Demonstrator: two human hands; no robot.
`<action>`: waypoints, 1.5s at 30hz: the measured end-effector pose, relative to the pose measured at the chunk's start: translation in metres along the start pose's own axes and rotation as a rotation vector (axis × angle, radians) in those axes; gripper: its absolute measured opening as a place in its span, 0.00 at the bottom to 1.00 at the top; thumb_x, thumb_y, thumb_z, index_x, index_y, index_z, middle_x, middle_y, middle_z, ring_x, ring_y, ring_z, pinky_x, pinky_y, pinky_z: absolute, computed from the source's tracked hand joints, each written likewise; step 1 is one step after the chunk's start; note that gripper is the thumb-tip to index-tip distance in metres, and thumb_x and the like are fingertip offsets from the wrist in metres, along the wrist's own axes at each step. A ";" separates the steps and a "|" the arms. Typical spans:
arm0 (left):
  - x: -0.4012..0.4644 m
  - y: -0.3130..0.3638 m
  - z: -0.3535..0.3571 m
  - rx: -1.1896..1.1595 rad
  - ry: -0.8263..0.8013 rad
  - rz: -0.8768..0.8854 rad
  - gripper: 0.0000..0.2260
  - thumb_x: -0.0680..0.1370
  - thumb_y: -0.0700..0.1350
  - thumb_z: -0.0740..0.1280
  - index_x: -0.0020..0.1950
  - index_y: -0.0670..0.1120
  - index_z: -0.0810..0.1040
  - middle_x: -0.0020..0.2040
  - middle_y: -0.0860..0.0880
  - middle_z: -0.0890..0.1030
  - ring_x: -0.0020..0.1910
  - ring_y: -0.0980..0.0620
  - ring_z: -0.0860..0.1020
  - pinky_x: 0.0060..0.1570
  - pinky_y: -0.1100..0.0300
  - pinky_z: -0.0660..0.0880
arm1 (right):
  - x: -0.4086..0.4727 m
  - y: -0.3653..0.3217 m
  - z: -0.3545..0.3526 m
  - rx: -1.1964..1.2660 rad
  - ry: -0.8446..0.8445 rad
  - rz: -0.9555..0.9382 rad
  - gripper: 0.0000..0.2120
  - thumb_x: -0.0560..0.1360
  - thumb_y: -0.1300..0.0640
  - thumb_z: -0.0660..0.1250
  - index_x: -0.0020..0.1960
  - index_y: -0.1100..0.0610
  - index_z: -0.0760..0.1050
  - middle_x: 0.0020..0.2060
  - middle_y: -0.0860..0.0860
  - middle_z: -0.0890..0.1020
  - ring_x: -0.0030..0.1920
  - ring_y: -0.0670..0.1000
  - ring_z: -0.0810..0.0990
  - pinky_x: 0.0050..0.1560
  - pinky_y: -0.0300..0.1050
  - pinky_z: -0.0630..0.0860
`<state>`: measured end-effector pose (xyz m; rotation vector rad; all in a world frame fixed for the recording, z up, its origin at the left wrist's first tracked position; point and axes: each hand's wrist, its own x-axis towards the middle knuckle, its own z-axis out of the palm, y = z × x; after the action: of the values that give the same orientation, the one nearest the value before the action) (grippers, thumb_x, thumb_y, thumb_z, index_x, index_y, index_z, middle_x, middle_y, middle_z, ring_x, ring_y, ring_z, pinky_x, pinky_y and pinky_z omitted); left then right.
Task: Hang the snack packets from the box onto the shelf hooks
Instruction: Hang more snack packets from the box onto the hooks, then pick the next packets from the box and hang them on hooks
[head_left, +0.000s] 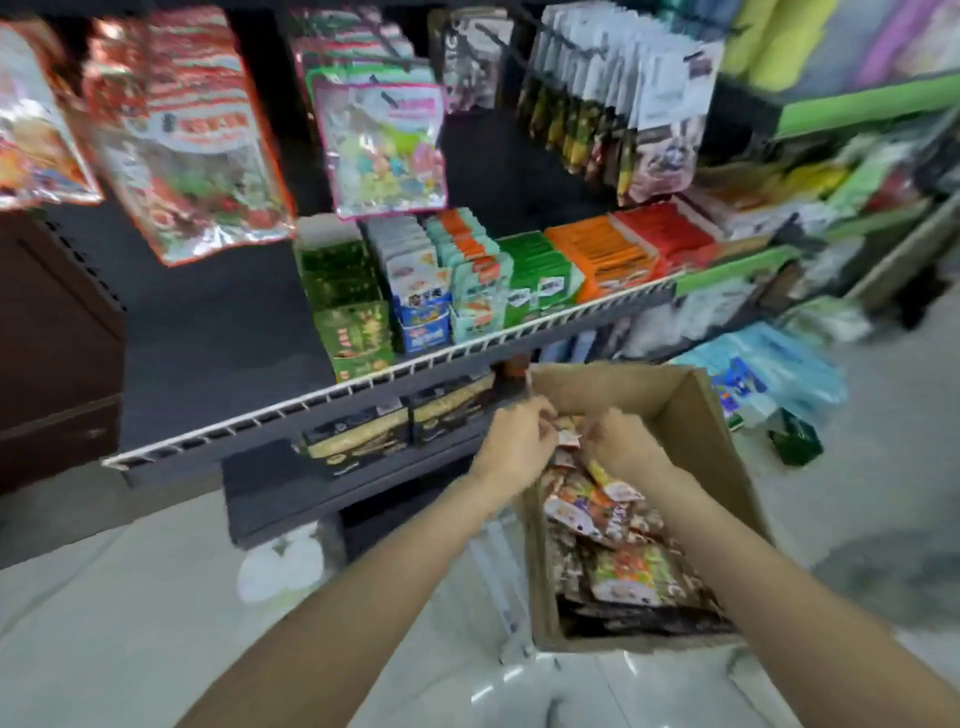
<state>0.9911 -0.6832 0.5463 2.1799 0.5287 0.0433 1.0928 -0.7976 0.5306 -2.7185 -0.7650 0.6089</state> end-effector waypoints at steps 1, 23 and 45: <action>0.010 0.006 0.025 0.021 -0.026 -0.027 0.11 0.78 0.39 0.62 0.59 0.42 0.76 0.53 0.42 0.81 0.53 0.45 0.78 0.52 0.53 0.75 | 0.004 0.023 0.004 0.006 -0.025 0.015 0.11 0.75 0.55 0.64 0.54 0.58 0.80 0.51 0.60 0.82 0.54 0.60 0.80 0.49 0.48 0.74; 0.070 0.029 0.108 0.710 0.003 -0.310 0.20 0.75 0.32 0.62 0.66 0.42 0.67 0.57 0.41 0.75 0.54 0.38 0.77 0.42 0.49 0.71 | 0.064 0.138 0.013 -0.159 0.117 -0.341 0.11 0.78 0.60 0.59 0.59 0.55 0.74 0.43 0.58 0.82 0.46 0.61 0.81 0.43 0.50 0.75; -0.060 0.047 -0.149 0.101 0.921 -0.127 0.10 0.79 0.37 0.61 0.53 0.42 0.81 0.45 0.48 0.81 0.37 0.57 0.72 0.32 0.72 0.63 | -0.016 -0.111 -0.117 0.167 0.478 -0.822 0.05 0.70 0.52 0.73 0.43 0.52 0.83 0.43 0.49 0.67 0.51 0.54 0.68 0.47 0.45 0.67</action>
<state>0.9210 -0.6196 0.6847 2.1263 1.1877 0.9986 1.0852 -0.7287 0.6773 -1.9904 -1.4540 -0.1517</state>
